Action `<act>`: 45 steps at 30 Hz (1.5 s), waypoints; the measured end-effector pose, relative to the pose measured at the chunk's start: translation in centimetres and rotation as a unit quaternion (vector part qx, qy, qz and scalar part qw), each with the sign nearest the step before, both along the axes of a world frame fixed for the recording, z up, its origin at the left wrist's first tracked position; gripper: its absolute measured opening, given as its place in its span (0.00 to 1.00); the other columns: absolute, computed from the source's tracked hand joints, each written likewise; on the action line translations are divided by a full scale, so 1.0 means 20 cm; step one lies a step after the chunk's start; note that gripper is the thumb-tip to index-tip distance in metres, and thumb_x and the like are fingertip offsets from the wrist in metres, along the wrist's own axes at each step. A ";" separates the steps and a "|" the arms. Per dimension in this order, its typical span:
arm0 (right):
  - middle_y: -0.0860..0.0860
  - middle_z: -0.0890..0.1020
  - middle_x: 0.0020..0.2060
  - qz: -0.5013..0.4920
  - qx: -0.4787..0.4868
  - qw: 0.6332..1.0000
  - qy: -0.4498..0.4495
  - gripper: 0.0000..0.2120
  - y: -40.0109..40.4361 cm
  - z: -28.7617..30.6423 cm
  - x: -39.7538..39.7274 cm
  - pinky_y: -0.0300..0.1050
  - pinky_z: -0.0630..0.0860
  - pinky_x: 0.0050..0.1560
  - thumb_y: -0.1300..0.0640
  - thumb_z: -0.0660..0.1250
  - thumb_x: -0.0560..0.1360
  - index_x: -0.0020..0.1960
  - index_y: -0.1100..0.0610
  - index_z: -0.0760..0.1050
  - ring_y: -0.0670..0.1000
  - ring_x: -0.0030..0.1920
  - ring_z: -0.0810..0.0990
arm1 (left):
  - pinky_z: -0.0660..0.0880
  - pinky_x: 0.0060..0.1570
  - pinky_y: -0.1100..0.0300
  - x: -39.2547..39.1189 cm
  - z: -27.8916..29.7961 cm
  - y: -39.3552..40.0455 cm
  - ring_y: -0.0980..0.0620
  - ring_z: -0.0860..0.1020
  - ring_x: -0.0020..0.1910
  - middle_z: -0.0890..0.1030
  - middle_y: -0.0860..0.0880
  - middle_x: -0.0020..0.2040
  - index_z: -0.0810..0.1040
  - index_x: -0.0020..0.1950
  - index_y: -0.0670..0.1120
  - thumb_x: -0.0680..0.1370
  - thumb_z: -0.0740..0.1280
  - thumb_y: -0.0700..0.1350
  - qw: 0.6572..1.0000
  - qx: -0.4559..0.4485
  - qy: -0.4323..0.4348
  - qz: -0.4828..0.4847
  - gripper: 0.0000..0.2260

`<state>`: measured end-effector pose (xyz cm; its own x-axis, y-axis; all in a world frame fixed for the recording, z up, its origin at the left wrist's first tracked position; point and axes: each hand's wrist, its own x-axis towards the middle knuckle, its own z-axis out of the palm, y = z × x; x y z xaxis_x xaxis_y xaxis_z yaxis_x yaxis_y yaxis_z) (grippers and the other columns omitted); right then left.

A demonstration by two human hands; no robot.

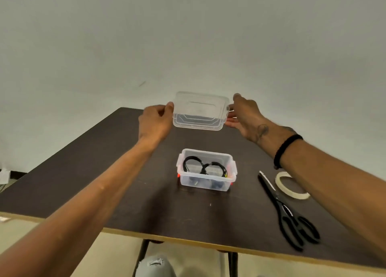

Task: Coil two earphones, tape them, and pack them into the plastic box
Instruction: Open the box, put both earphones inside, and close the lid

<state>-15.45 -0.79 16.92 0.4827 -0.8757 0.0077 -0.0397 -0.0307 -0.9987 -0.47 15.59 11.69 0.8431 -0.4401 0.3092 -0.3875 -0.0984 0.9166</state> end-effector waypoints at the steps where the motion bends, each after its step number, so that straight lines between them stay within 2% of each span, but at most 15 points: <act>1: 0.56 0.82 0.43 -0.009 0.020 1.000 -0.020 0.18 0.00 -0.01 -0.06 0.43 0.82 0.36 0.51 0.53 0.87 0.57 0.63 0.75 0.53 0.40 0.83 | 0.83 0.53 0.44 -0.06 0.01 -0.02 0.41 0.86 0.47 0.87 0.41 0.44 0.83 0.48 0.38 0.81 0.60 0.62 1.000 -0.004 0.012 -0.005 0.27; 3: 0.57 0.84 0.47 -0.031 0.048 0.997 -0.042 0.19 0.02 -0.06 -0.16 0.44 0.81 0.42 0.49 0.55 0.86 0.59 0.63 0.76 0.54 0.45 0.84 | 0.79 0.46 0.48 -0.19 0.00 -0.05 0.41 0.81 0.39 0.84 0.40 0.40 0.79 0.44 0.35 0.84 0.58 0.62 1.000 -0.010 0.022 -0.011 0.30; 6: 0.58 0.86 0.50 -0.056 0.068 0.994 -0.071 0.22 0.04 -0.17 -0.28 0.46 0.81 0.49 0.45 0.57 0.87 0.57 0.64 0.78 0.55 0.52 0.86 | 0.66 0.37 0.53 -0.33 -0.04 -0.04 0.51 0.69 0.31 0.71 0.45 0.29 0.66 0.32 0.44 0.84 0.59 0.63 0.999 -0.023 0.024 -0.013 0.29; 9: 0.59 0.87 0.49 -0.083 0.081 0.988 -0.107 0.23 0.06 -0.28 -0.35 0.49 0.82 0.57 0.44 0.61 0.85 0.54 0.64 0.80 0.55 0.52 0.87 | 0.72 0.39 0.53 -0.35 -0.14 0.00 0.53 0.77 0.38 0.80 0.33 0.38 0.64 0.32 0.46 0.79 0.58 0.72 0.999 -0.036 0.033 -0.006 0.32; 13: 0.58 0.88 0.43 -0.101 0.027 0.989 -0.101 0.16 0.10 -0.43 -0.38 0.52 0.84 0.59 0.49 0.77 0.77 0.43 0.64 0.84 0.54 0.50 0.88 | 0.81 0.46 0.50 -0.37 -0.24 0.07 0.56 0.79 0.36 0.84 0.38 0.39 0.73 0.32 0.41 0.77 0.62 0.73 0.999 -0.021 0.039 -0.003 0.35; 16: 0.50 0.89 0.38 -0.125 -0.045 0.989 -0.062 0.12 0.17 -0.53 -0.41 0.50 0.84 0.55 0.46 0.79 0.74 0.42 0.55 0.87 0.51 0.47 0.88 | 0.79 0.41 0.55 -0.40 -0.30 0.12 0.62 0.75 0.30 0.83 0.49 0.34 0.87 0.48 0.46 0.80 0.65 0.65 1.000 -0.006 0.026 -0.010 0.24; 19: 0.43 0.88 0.42 -0.133 -0.146 0.979 -0.040 0.05 0.27 -0.58 -0.48 0.38 0.82 0.47 0.48 0.77 0.76 0.48 0.48 0.87 0.43 0.46 0.87 | 0.78 0.54 0.65 -0.42 -0.36 0.16 0.62 0.79 0.53 0.86 0.52 0.58 0.82 0.68 0.49 0.80 0.65 0.64 0.998 0.039 -0.018 -0.044 0.25; 20: 0.41 0.88 0.44 -0.119 -0.170 0.977 -0.045 0.03 0.30 -0.59 -0.50 0.35 0.82 0.47 0.50 0.77 0.77 0.50 0.46 0.86 0.41 0.47 0.87 | 0.75 0.53 0.70 -0.43 -0.37 0.18 0.61 0.77 0.56 0.83 0.50 0.65 0.79 0.72 0.49 0.80 0.65 0.63 0.997 0.056 -0.035 -0.047 0.26; 23: 0.36 0.85 0.46 -0.065 -0.198 0.976 -0.064 0.08 0.35 -0.63 -0.54 0.29 0.80 0.49 0.56 0.77 0.77 0.49 0.43 0.83 0.34 0.49 0.85 | 0.72 0.42 0.81 -0.45 -0.41 0.21 0.69 0.77 0.47 0.82 0.51 0.66 0.76 0.74 0.48 0.81 0.66 0.60 0.994 0.058 -0.072 -0.064 0.25; 28: 0.33 0.83 0.51 -0.034 -0.217 0.975 -0.033 0.10 0.36 -0.71 -0.53 0.30 0.79 0.55 0.54 0.78 0.76 0.57 0.47 0.85 0.33 0.54 0.84 | 0.72 0.44 0.81 -0.48 -0.46 0.23 0.79 0.77 0.46 0.81 0.63 0.57 0.78 0.72 0.51 0.81 0.68 0.57 0.995 0.012 -0.067 -0.078 0.21; 34: 0.38 0.84 0.53 -0.057 -0.234 0.970 -0.006 0.11 0.34 -0.75 -0.52 0.33 0.80 0.57 0.53 0.77 0.77 0.58 0.52 0.86 0.35 0.55 0.84 | 0.74 0.48 0.80 -0.43 -0.50 0.22 0.64 0.79 0.55 0.81 0.58 0.60 0.78 0.72 0.48 0.80 0.70 0.56 0.998 0.021 -0.039 -0.055 0.23; 37: 0.39 0.85 0.52 -0.067 -0.221 0.973 -0.007 0.07 0.33 -0.75 -0.51 0.33 0.81 0.55 0.55 0.76 0.77 0.55 0.50 0.86 0.34 0.52 0.84 | 0.81 0.56 0.65 -0.38 -0.51 0.21 0.59 0.83 0.56 0.85 0.54 0.60 0.82 0.67 0.50 0.82 0.69 0.55 0.999 0.017 -0.010 -0.036 0.17; 39: 0.41 0.87 0.49 -0.083 -0.152 0.985 -0.012 0.05 0.31 -0.75 -0.49 0.39 0.83 0.55 0.54 0.77 0.77 0.52 0.48 0.86 0.38 0.50 0.86 | 0.83 0.58 0.52 -0.33 -0.52 0.20 0.56 0.85 0.53 0.87 0.53 0.54 0.85 0.61 0.52 0.81 0.70 0.56 0.998 0.033 0.035 -0.028 0.13; 41: 0.47 0.88 0.48 -0.080 -0.048 0.996 -0.009 0.07 0.27 -0.75 -0.47 0.49 0.84 0.58 0.53 0.77 0.76 0.53 0.52 0.86 0.47 0.51 0.87 | 0.84 0.57 0.49 -0.27 -0.49 0.18 0.52 0.86 0.50 0.88 0.51 0.48 0.87 0.53 0.51 0.79 0.72 0.58 0.991 0.061 0.114 -0.034 0.12; 45: 0.58 0.87 0.50 -0.003 0.141 0.990 -0.008 0.13 0.17 -0.67 -0.47 0.51 0.84 0.57 0.58 0.77 0.77 0.57 0.63 0.82 0.55 0.51 0.86 | 0.84 0.53 0.52 -0.21 -0.34 0.13 0.43 0.85 0.51 0.86 0.38 0.55 0.82 0.60 0.38 0.80 0.73 0.50 0.939 0.086 0.311 -0.117 0.16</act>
